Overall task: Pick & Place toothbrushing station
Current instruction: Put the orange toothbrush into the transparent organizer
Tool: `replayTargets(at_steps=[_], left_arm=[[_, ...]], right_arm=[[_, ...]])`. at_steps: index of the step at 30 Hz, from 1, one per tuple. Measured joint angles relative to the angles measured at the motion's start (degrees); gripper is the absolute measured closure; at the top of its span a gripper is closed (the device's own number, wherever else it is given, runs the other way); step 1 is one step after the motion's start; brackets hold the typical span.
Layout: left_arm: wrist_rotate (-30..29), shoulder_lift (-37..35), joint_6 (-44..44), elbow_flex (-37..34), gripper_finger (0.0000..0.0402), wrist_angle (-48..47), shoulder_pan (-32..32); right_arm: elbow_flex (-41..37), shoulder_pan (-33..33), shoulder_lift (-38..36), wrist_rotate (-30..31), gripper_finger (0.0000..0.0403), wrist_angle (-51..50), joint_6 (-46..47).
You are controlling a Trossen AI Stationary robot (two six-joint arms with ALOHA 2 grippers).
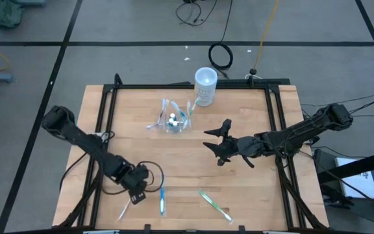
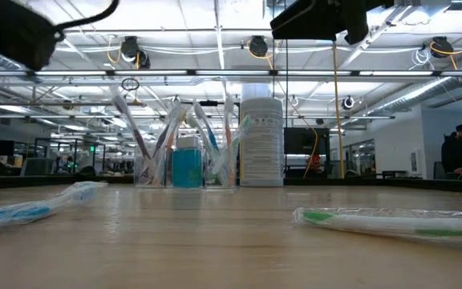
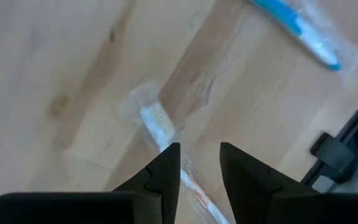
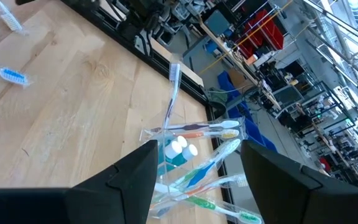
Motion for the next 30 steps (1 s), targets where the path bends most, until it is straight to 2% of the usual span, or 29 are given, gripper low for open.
replayTargets(at_steps=[5, 12, 15, 24, 30], left_arm=[[0.0, 0.0, -8.1, -4.6, 0.0286, 1.5, -2.5], [-0.5, 0.0, -11.5, -9.8, 0.0286, 9.9, -3.2], [-0.5, 0.0, -11.1, -10.6, 0.0286, 14.1, -3.1], [0.7, 0.0, -10.8, -10.2, 0.0286, 14.1, -3.6], [-4.3, 0.0, -9.8, -10.0, 0.0286, 18.2, -5.4]], right_arm=[[0.0, 0.0, 0.0, 0.0, 0.0181, 0.0, 0.0], [0.0, 0.0, 0.0, 0.0, 0.0181, 0.0, 0.0], [0.0, 0.0, 0.0, 0.0, 0.0181, 0.0, 0.5], [0.0, 0.0, 0.0, 0.0, 0.0181, 0.0, -0.1], [0.0, -0.1, 0.0, 0.0, 0.0181, 0.0, -0.5]])
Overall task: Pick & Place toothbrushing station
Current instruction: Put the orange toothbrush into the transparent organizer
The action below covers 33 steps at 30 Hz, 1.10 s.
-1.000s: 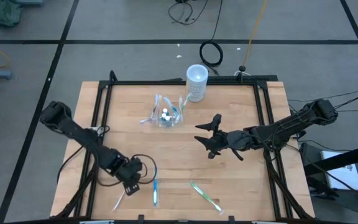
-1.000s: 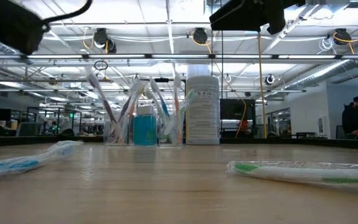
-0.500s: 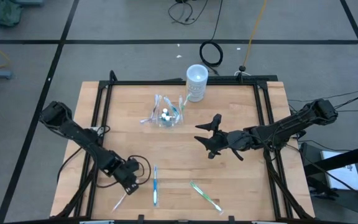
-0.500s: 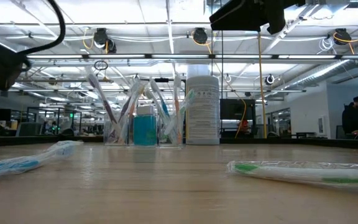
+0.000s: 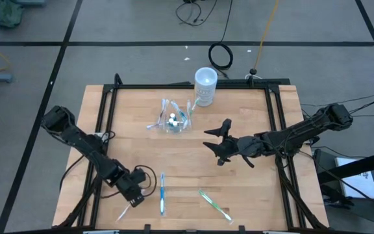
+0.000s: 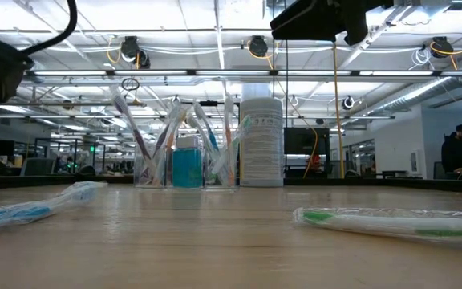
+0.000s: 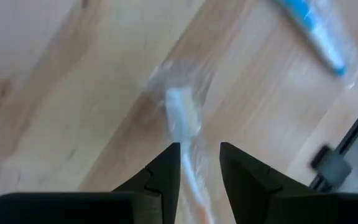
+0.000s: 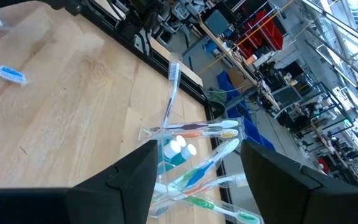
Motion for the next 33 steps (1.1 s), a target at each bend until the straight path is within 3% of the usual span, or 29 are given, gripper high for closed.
replayTargets(at_steps=[4, 9, 17, 27, 33], left_arm=[[-4.7, 0.1, 0.1, 0.0, 0.0286, 0.4, -1.3], [-4.6, 3.2, 1.3, 0.0, 0.0286, 0.3, -3.1], [-5.7, 6.2, 12.5, 0.4, 0.0288, 1.2, -5.5], [-5.4, 6.3, 15.3, 0.3, 0.0389, -0.8, -5.5], [-12.0, 4.5, 23.1, 1.0, 0.0371, -1.4, -4.5]], right_arm=[[0.0, -0.4, 0.0, 0.0, 0.0181, 0.0, -0.5], [0.0, -1.6, 0.0, 0.0, 0.0181, 0.5, -1.3], [0.0, -4.2, 0.0, 0.0, 0.0181, 0.5, -1.7], [0.0, -6.9, 0.0, 0.0, 0.0181, 0.5, -1.0], [0.0, -7.0, 0.0, 0.0, 0.0181, 0.5, 1.5]])
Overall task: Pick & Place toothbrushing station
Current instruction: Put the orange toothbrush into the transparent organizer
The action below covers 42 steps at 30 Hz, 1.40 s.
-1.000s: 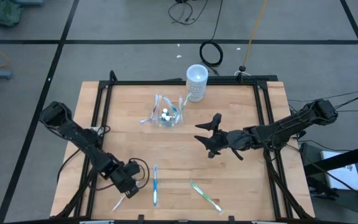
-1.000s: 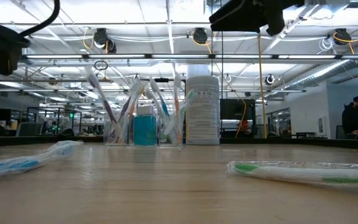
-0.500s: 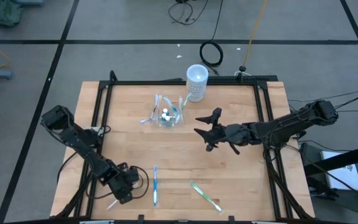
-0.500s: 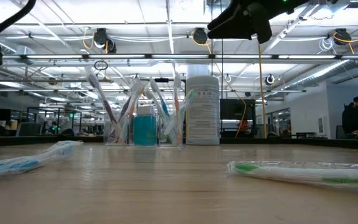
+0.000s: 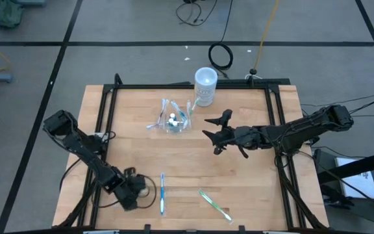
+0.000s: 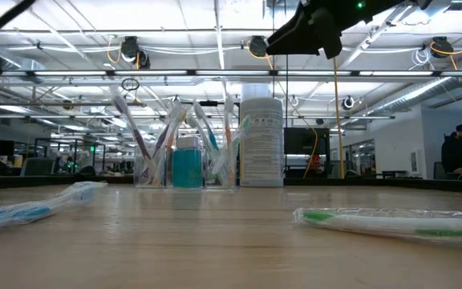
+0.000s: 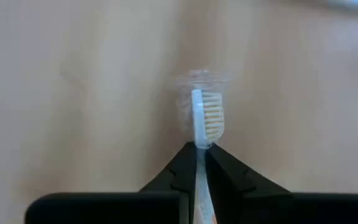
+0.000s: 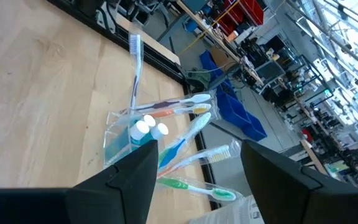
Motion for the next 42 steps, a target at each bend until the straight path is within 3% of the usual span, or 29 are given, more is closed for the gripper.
replayTargets(at_steps=[6, 13, 16, 19, 24, 26, 31, 37, 42], left_arm=[[-14.3, -4.8, 18.6, 6.4, 0.0383, -5.1, 5.0], [-45.0, -11.7, 29.1, 12.2, 0.0386, -5.6, 14.9], [-54.7, -14.9, 33.3, 13.0, 0.0369, 1.0, 19.4], [-52.7, -18.0, 43.0, 13.0, 0.0361, 8.6, 24.1], [-35.6, -20.4, 64.1, 12.2, 0.0375, 23.5, 31.7], [-31.7, -21.1, 68.8, 12.0, 0.0385, 28.2, 34.8], [-30.2, -21.4, 67.6, 6.8, 0.0395, 37.0, 42.1], [-32.2, -21.3, 63.4, -8.1, 0.0386, 57.3, 47.0], [-34.9, -21.5, 70.0, -18.9, 0.0395, 72.9, 47.4]], right_arm=[[0.0, 0.0, 0.0, 0.0, 0.0181, 0.0, 3.4], [0.0, 0.0, 0.0, 0.0, 0.0181, -0.2, 9.0], [0.0, 0.0, 0.0, 0.0, 0.0181, -0.7, 11.2], [0.0, 0.0, 0.0, 0.0, 0.0181, -1.6, 12.8], [0.0, 0.1, 0.0, 0.0, 0.0181, -2.7, 15.2], [0.0, 0.1, 0.0, 0.0, 0.0181, -3.2, 15.9], [0.0, 0.1, 0.0, 0.0, 0.0181, -3.8, 17.2], [-0.4, 0.1, 0.0, -0.1, 0.0181, -4.0, 17.1], [-1.9, 0.1, 0.0, 0.0, 0.0181, -2.7, 13.3]])
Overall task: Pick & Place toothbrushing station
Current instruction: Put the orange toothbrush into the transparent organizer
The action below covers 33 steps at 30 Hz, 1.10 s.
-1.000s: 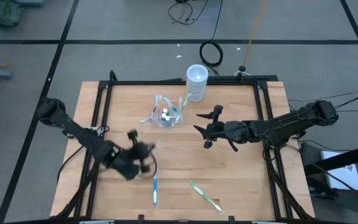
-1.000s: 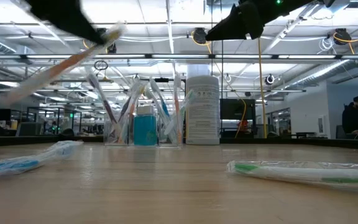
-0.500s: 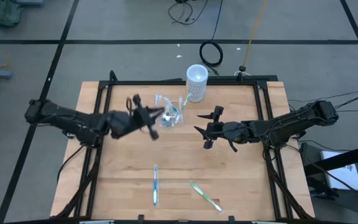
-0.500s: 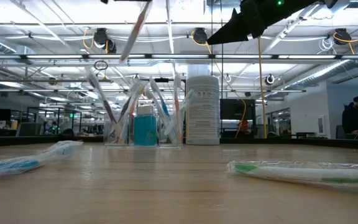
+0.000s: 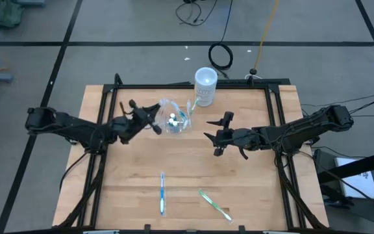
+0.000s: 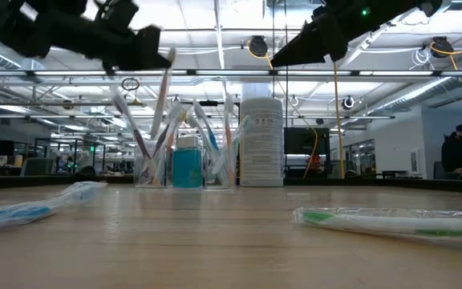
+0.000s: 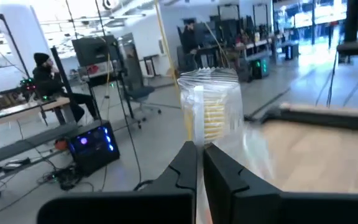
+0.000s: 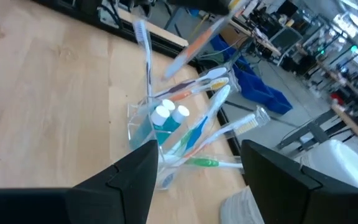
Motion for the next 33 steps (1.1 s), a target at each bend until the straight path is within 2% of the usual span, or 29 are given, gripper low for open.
replayTargets(at_steps=[7, 13, 20, 30, 33], left_arm=[[1.6, 4.3, 0.5, -6.6, 0.0379, 10.3, 0.3], [1.7, 11.0, -3.5, -6.7, 0.0389, 9.7, 2.1], [1.1, 15.7, -4.0, -6.6, 0.0357, 8.7, 2.0], [-12.8, 16.0, -4.8, -6.0, 0.0348, 8.4, 1.8], [-14.9, 16.0, -4.5, -4.8, 0.0348, 8.5, 1.7]], right_arm=[[-0.5, -0.1, 0.0, 0.0, 0.0181, 0.2, -3.2], [-0.5, -0.1, 0.0, 0.0, 0.0181, 0.2, -3.2], [-0.5, -0.1, 0.0, 0.0, 0.0181, 0.2, -3.2], [-0.5, -0.1, 0.0, 0.0, 0.0181, 0.2, -3.0], [-0.5, -0.1, 0.0, 0.0, 0.0181, 0.2, -2.7]])
